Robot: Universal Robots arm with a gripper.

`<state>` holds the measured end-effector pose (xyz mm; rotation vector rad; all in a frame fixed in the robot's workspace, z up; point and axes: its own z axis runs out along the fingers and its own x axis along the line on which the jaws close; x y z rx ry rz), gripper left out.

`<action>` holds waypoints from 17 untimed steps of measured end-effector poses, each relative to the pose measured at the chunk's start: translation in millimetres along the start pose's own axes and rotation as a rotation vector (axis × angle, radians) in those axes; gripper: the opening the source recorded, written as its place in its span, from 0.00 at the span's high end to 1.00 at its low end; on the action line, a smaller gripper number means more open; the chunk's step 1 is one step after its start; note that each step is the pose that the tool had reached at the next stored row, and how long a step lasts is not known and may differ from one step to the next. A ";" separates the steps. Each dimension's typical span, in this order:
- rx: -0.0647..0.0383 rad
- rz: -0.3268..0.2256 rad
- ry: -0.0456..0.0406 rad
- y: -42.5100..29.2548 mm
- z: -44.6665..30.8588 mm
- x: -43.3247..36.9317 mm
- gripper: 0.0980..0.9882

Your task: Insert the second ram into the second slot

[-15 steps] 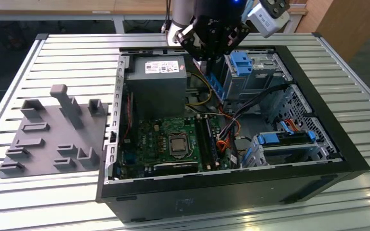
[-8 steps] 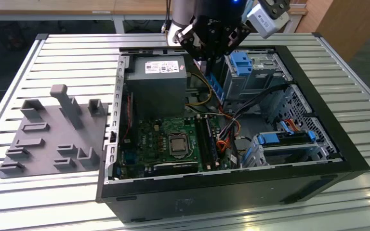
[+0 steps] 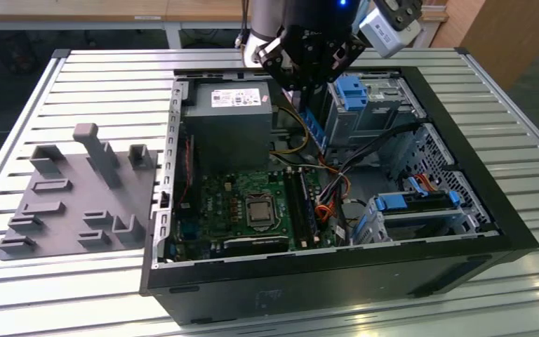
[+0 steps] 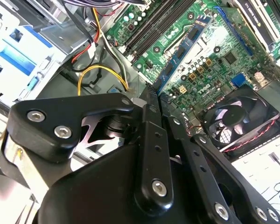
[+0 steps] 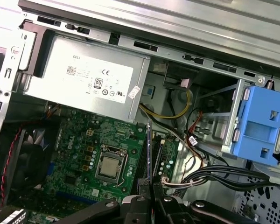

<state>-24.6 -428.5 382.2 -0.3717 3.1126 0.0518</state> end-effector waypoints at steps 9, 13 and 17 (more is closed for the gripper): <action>0.001 0.059 -0.0022 -0.6 1.8 0.1 0.96; 0.001 0.078 -0.0028 -0.6 2.7 0.2 0.96; 0.001 0.080 -0.0028 -0.7 3.6 0.2 0.96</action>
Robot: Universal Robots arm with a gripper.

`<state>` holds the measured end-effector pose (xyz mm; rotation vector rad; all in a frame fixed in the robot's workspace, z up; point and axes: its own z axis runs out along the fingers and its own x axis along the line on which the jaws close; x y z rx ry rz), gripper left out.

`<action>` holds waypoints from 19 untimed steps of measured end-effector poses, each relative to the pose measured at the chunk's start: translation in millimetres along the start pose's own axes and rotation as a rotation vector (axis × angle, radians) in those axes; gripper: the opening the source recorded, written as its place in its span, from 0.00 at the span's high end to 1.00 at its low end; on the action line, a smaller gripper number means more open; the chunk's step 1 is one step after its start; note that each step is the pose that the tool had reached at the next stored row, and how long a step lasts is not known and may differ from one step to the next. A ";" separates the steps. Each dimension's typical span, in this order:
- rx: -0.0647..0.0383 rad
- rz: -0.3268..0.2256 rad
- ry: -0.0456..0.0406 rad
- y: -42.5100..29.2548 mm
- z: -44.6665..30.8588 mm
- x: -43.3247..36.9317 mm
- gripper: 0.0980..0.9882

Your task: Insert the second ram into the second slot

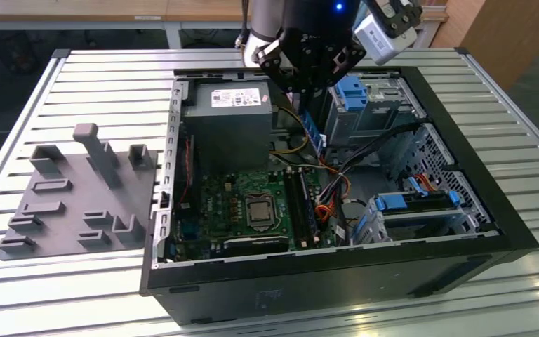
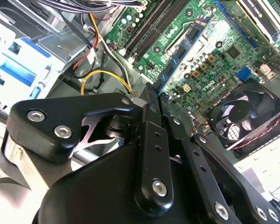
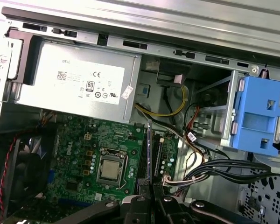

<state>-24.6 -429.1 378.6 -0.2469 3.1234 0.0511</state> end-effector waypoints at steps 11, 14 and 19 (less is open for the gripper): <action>0.000 0.001 -0.0001 -0.1 2.5 0.0 0.96; 0.000 0.002 -0.0001 -0.1 3.0 0.0 0.96; 0.000 0.004 -0.0002 -0.1 4.5 0.0 0.96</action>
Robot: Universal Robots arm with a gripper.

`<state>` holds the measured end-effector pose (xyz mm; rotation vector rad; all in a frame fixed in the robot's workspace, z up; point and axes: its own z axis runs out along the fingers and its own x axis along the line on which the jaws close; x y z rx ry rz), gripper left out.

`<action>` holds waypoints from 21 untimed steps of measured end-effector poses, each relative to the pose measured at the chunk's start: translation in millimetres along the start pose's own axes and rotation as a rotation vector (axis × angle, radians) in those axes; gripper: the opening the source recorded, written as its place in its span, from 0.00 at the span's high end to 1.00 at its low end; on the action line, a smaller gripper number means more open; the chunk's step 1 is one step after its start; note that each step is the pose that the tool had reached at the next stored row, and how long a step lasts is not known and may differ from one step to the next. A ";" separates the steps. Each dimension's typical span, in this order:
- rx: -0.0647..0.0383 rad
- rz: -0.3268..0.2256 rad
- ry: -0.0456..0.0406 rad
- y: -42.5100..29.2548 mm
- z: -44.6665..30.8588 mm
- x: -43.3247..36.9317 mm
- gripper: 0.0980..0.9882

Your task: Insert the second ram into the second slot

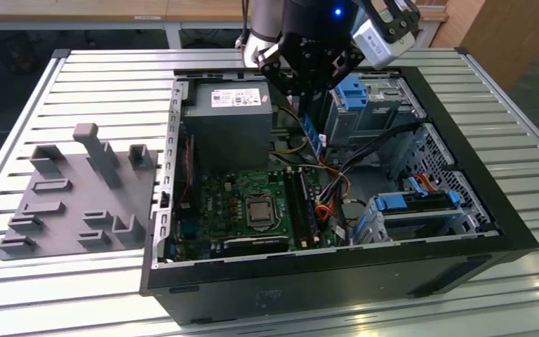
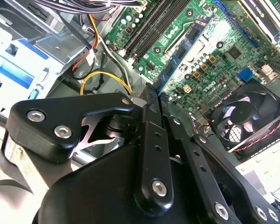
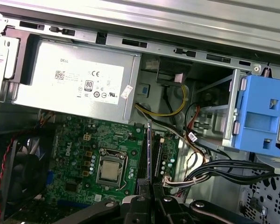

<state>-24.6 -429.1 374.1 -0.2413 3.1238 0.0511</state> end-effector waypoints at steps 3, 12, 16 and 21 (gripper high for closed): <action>0.000 0.001 -0.0001 0.0 0.6 0.0 0.96; 0.000 0.018 -0.0006 -0.1 2.8 0.0 0.96; 0.000 0.022 -0.0008 -0.2 4.2 0.1 0.96; 0.000 0.023 -0.0007 -0.3 5.4 0.1 0.96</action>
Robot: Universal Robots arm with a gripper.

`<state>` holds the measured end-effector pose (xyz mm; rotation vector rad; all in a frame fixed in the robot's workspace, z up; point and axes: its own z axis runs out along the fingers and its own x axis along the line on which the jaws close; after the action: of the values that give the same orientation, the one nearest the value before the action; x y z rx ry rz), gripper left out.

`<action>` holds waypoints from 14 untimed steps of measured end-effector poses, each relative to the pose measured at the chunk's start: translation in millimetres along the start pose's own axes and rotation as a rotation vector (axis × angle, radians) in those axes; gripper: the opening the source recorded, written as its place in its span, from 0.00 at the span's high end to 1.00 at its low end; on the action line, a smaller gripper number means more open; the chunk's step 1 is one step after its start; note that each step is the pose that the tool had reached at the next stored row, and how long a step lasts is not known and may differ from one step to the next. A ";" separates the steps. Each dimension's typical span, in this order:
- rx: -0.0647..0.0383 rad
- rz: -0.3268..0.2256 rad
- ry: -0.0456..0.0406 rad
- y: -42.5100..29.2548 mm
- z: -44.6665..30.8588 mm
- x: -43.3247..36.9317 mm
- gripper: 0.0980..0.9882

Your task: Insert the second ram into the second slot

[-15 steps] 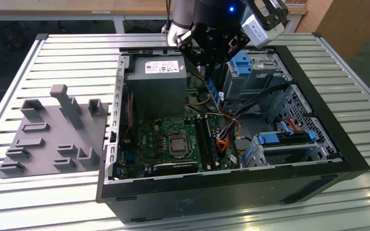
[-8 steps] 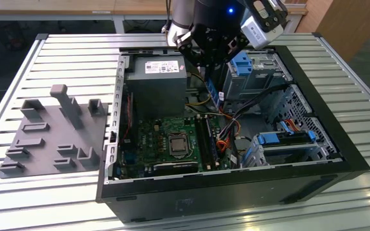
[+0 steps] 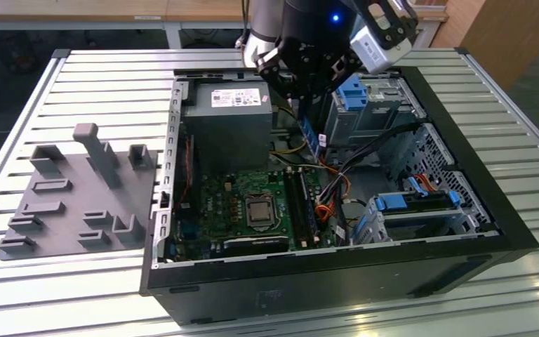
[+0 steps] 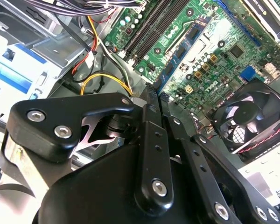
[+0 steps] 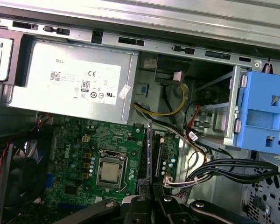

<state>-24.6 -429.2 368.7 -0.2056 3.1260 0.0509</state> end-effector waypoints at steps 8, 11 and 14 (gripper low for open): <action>0.000 0.000 0.0000 -0.1 2.1 0.0 0.96; 0.000 0.000 0.0000 -0.1 2.8 0.0 0.96; 0.000 0.000 0.0000 -0.1 3.5 0.0 0.96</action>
<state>-24.6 -429.1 365.2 -0.2050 3.1260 0.0510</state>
